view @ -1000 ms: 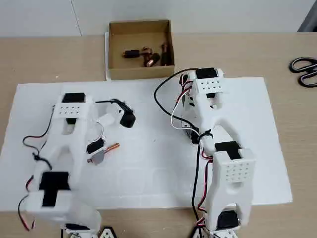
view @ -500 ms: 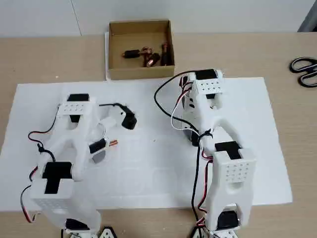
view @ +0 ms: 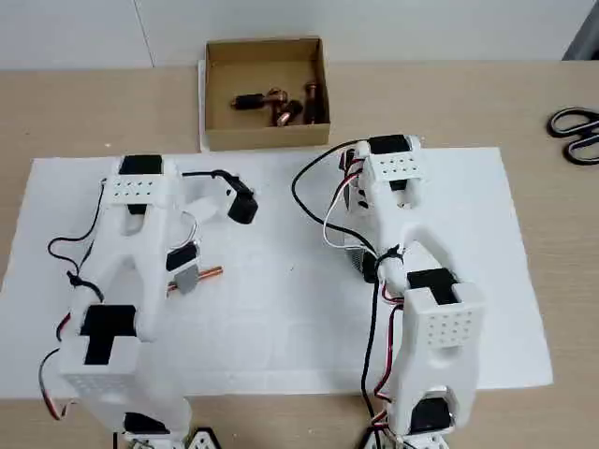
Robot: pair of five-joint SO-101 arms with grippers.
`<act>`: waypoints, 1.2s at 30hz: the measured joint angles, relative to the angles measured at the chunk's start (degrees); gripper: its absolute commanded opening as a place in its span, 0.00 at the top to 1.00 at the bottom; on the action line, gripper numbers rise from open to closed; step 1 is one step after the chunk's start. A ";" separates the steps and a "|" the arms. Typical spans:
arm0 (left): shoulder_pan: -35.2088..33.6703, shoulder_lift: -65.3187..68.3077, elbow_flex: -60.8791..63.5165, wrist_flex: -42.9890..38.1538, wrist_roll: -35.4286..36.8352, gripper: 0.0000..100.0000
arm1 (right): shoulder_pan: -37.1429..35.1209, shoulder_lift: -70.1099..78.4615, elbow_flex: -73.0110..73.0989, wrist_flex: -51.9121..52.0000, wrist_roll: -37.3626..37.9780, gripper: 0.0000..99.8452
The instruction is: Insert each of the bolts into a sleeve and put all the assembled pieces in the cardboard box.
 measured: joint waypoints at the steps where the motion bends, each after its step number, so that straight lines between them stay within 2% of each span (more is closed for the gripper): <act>1: -0.35 0.00 0.00 -0.44 0.00 0.90 | 0.00 0.00 0.00 0.00 0.00 1.00; 14: -4.31 10.46 -1.14 -5.01 -2.73 0.90 | 0.00 0.00 0.00 0.00 0.00 1.00; 18: -4.31 11.43 -1.76 -5.01 -2.46 1.00 | -0.09 0.00 0.00 0.00 0.00 1.00; 20: -3.69 11.43 -1.85 -5.01 -2.73 0.99 | -0.09 0.00 0.00 0.00 0.00 1.00; 27: -2.55 13.80 -9.41 0.70 -4.84 1.00 | -0.09 0.00 0.00 0.00 0.00 1.00; 32: -2.29 13.98 -17.41 0.18 -10.81 1.00 | 0.00 0.00 0.00 0.00 0.00 1.00; 36: -0.97 13.98 -20.66 0.18 -19.60 1.00 | 0.00 0.00 0.00 0.00 0.00 1.00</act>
